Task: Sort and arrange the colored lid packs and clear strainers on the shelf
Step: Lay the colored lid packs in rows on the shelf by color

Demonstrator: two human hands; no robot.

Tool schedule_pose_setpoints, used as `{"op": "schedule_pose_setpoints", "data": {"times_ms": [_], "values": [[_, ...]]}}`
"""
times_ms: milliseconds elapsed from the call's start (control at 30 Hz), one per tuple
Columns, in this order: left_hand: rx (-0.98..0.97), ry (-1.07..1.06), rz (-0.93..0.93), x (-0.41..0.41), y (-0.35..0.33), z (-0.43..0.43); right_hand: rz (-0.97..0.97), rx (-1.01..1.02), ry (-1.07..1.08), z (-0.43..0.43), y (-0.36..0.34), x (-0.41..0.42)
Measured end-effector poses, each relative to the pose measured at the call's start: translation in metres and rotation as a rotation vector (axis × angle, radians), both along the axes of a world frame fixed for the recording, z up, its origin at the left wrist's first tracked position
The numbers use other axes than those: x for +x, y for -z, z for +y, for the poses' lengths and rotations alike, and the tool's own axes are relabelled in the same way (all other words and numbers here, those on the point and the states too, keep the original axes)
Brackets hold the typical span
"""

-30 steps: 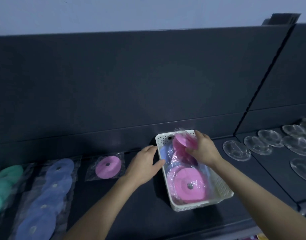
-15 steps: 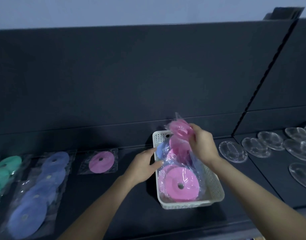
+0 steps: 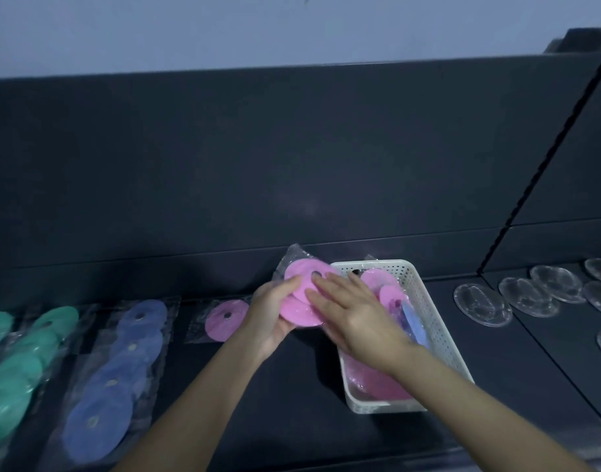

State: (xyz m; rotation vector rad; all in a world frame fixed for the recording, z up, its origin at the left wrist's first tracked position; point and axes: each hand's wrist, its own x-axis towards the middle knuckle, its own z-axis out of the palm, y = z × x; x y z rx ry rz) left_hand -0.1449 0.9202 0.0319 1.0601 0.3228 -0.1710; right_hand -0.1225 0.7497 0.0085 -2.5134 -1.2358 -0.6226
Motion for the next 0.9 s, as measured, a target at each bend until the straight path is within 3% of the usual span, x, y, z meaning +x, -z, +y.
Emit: {"op": "schedule_pose_setpoints", "data": {"times_ms": [67, 167, 467, 600, 733, 900], "values": [[0.07, -0.055, 0.028, -0.008, 0.007, 0.016, 0.087, -0.012, -0.048, 0.012, 0.0, -0.009], [0.135, -0.091, 0.041, -0.019, 0.016, 0.04, 0.3, 0.202, -0.044, 0.032, -0.003, -0.019], [0.177, -0.096, 0.004, -0.038, 0.033, 0.088, 1.013, 0.664, 0.378, 0.092, -0.007, -0.022], [0.163, -0.11, -0.002, -0.045, 0.045, 0.103, 1.363, 0.949, 0.426, 0.109, 0.003, -0.021], [0.159, -0.174, 0.054, -0.048, 0.061, 0.123, 1.317, 1.008, 0.583, 0.116, 0.019, -0.018], [0.21, -0.405, 0.192, -0.045, 0.082, 0.144, 1.231, 0.955, 0.674, 0.108, 0.032, -0.01]]}}
